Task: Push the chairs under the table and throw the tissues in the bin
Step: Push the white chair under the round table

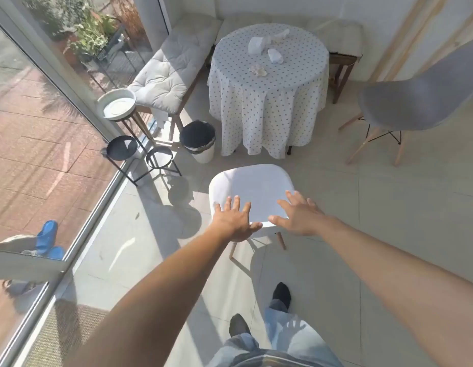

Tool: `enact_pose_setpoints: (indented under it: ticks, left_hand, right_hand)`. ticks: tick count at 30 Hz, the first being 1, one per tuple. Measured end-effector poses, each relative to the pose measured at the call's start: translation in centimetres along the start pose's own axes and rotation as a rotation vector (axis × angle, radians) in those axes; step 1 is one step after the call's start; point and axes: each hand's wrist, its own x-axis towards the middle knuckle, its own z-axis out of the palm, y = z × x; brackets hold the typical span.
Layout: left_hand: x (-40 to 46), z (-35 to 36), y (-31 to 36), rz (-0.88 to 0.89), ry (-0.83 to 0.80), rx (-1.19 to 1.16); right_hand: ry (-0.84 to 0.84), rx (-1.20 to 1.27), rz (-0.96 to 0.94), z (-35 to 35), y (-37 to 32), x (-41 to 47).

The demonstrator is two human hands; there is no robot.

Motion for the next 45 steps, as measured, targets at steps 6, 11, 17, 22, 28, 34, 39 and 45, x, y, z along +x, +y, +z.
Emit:
enact_pose_setpoints:
  ticks: [6, 11, 17, 22, 28, 34, 39, 45]
  left_hand:
    - [1.3, 3.4, 3.0, -0.032, -0.03, 0.003]
    - [1.9, 4.7, 5.1, -0.032, 0.009, 0.077]
    - [2.7, 5.5, 5.3, -0.014, 0.101, 0.122]
    - [3.5, 4.7, 5.6, -0.012, 0.116, 0.102]
    - [5.4, 2.8, 5.1, 0.013, 0.133, 0.088]
    - [9.3, 0.3, 2.5, 0.073, 0.13, 0.103]
    - [13.4, -2.4, -0.2, 0.129, 0.122, 0.125]
    - [18.1, -6.0, -3.9, 0.183, 0.128, 0.157]
  right_hand:
    - [-0.086, -0.107, -0.105, 2.7, 2.0, 1.8]
    - [-0.076, -0.223, -0.224, 4.3, 3.9, 3.2]
    - [0.067, -0.278, -0.33, 4.9, 5.6, 4.1]
    - [0.194, -0.205, -0.32, 5.1, 6.5, 4.7]
    - [0.3, -0.138, -0.26, 4.5, 6.4, 6.5]
    - [0.273, -0.137, -0.197, 2.2, 5.4, 10.1]
    - [0.307, -0.165, -0.142, 0.6, 4.2, 13.3]
    - [0.286, -0.102, -0.062, -2.3, 2.4, 18.0]
